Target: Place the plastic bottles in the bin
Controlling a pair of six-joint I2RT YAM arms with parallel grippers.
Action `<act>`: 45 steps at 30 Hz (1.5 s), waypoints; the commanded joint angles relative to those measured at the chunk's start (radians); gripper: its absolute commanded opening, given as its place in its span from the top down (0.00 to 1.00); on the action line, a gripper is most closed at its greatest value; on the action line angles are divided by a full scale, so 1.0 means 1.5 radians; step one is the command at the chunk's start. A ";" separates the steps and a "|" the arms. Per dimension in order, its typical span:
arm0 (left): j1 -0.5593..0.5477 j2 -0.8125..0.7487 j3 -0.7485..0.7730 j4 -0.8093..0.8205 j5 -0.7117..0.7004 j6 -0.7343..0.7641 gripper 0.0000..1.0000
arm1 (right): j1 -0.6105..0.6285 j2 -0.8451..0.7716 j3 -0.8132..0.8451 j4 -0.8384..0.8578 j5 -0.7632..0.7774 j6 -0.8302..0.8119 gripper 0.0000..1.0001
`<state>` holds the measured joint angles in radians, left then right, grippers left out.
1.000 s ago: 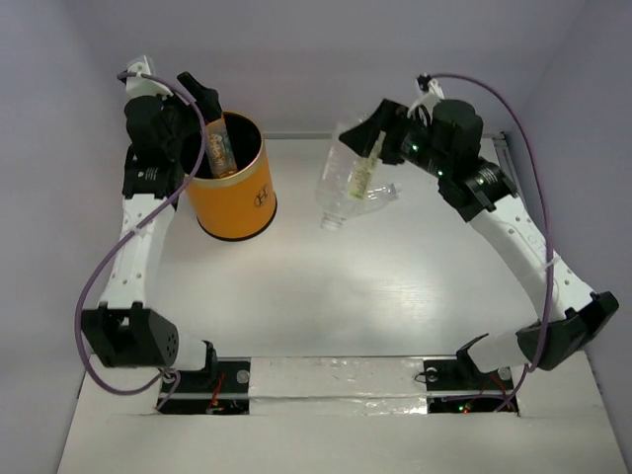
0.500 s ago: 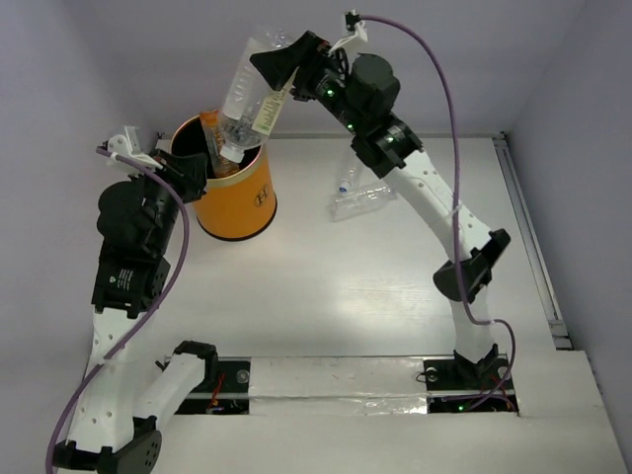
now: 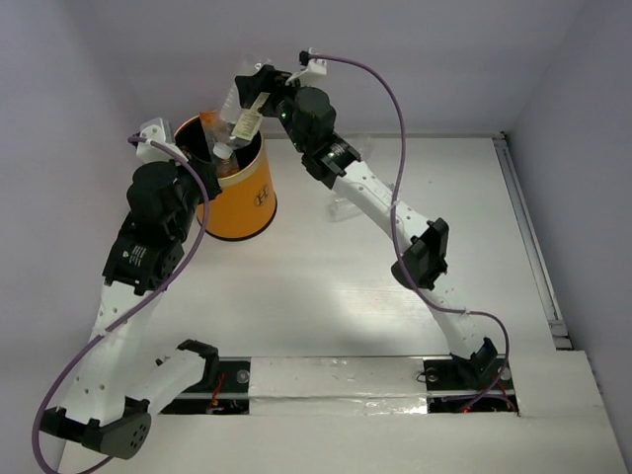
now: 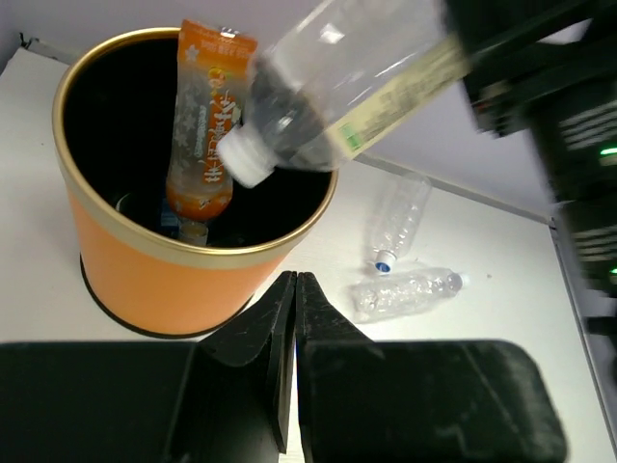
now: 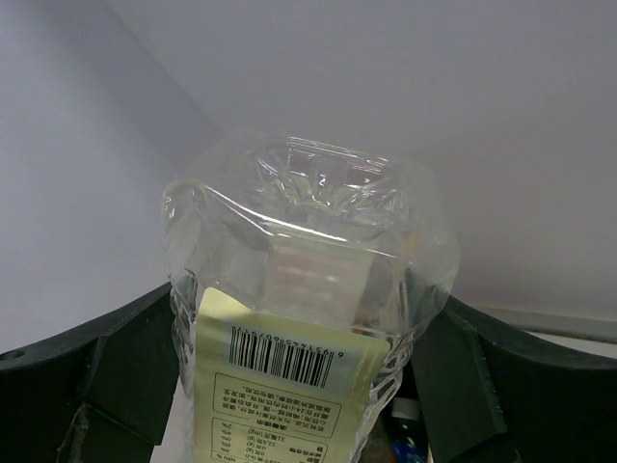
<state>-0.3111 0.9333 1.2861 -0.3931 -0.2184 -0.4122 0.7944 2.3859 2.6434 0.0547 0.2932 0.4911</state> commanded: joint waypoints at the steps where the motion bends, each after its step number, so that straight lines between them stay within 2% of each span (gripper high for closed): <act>1: -0.015 -0.011 0.054 0.006 -0.026 0.013 1.00 | 0.026 0.002 0.031 0.067 0.006 -0.076 0.21; 3: -0.016 -0.002 0.073 0.006 -0.027 0.016 0.92 | 0.034 0.002 0.025 0.064 -0.006 -0.098 0.15; 4: -0.022 0.003 0.079 0.010 -0.024 0.017 0.87 | 0.040 0.000 0.025 0.053 -0.013 -0.101 0.09; 5: -0.022 0.007 0.085 0.014 -0.012 0.019 0.67 | 0.040 -0.004 0.025 0.047 -0.030 -0.101 0.06; 8: -0.022 0.022 0.119 0.020 0.008 0.024 0.35 | 0.040 -0.024 0.018 0.027 -0.036 -0.098 0.00; 12: -0.028 0.030 0.161 0.026 0.028 0.026 0.26 | 0.032 -0.060 0.006 0.019 -0.063 -0.073 0.00; 15: -0.035 0.031 0.157 0.035 0.059 0.023 0.26 | 0.025 -0.065 0.017 -0.022 -0.069 -0.043 0.00; 18: -0.041 0.027 0.141 0.050 0.089 0.025 0.29 | 0.025 -0.106 -0.049 -0.031 -0.048 -0.033 0.01; 19: -0.048 0.028 0.137 0.055 0.097 0.031 0.30 | 0.025 -0.150 -0.110 -0.025 -0.038 -0.033 0.07; 20: -0.048 0.032 0.134 0.057 0.115 0.038 0.33 | 0.025 -0.177 -0.144 -0.019 -0.027 -0.034 0.16; 21: -0.054 0.040 0.130 0.056 0.124 0.049 0.36 | 0.025 -0.205 -0.179 -0.013 -0.008 -0.035 0.30; 22: -0.054 0.046 0.126 0.058 0.136 0.051 0.39 | 0.019 -0.264 -0.247 -0.010 0.001 -0.036 0.57; 23: -0.054 0.052 0.126 0.057 0.178 0.054 0.44 | 0.019 -0.294 -0.282 -0.011 0.012 -0.039 0.71; 25: -0.054 0.088 0.133 0.047 0.219 0.068 0.48 | 0.000 -0.357 -0.361 -0.018 0.051 -0.039 0.94; 26: -0.054 0.104 0.134 0.042 0.253 0.072 0.53 | -0.006 -0.424 -0.454 -0.018 0.062 -0.034 0.97; 28: -0.054 0.146 0.123 0.045 0.284 0.075 0.60 | -0.023 -0.493 -0.554 -0.026 0.068 -0.004 1.00; 29: -0.054 0.156 0.113 0.054 0.309 0.070 0.65 | -0.040 -0.562 -0.657 -0.029 0.073 0.007 1.00; 31: -0.054 0.182 0.081 0.099 0.330 0.055 0.74 | -0.056 -0.633 -0.751 -0.049 0.077 0.035 1.00; 33: -0.073 0.218 0.067 0.121 0.327 0.050 0.84 | -0.080 -0.726 -0.872 -0.071 0.064 0.058 1.00; 35: -0.095 0.253 0.072 0.141 0.288 0.058 0.92 | -0.087 -0.781 -0.940 -0.096 0.046 0.063 1.00; 37: -0.142 0.320 0.097 0.157 0.266 0.073 0.93 | -0.095 -0.847 -1.003 -0.159 0.040 0.090 1.00; 41: -0.227 0.467 0.198 0.148 0.181 0.175 0.94 | -0.101 -0.955 -1.092 -0.224 0.004 0.121 1.00; 43: -0.251 0.561 0.272 0.137 0.168 0.214 0.92 | -0.101 -1.017 -1.138 -0.242 -0.013 0.146 1.00; 45: -0.258 0.643 0.330 0.125 0.159 0.226 0.87 | -0.101 -1.052 -1.169 -0.257 -0.051 0.168 1.00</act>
<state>-0.6800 1.8099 1.6585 -0.2291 0.0799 -0.1684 0.6479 0.8944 0.9318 -0.2817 0.2962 0.6704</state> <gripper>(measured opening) 0.120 0.010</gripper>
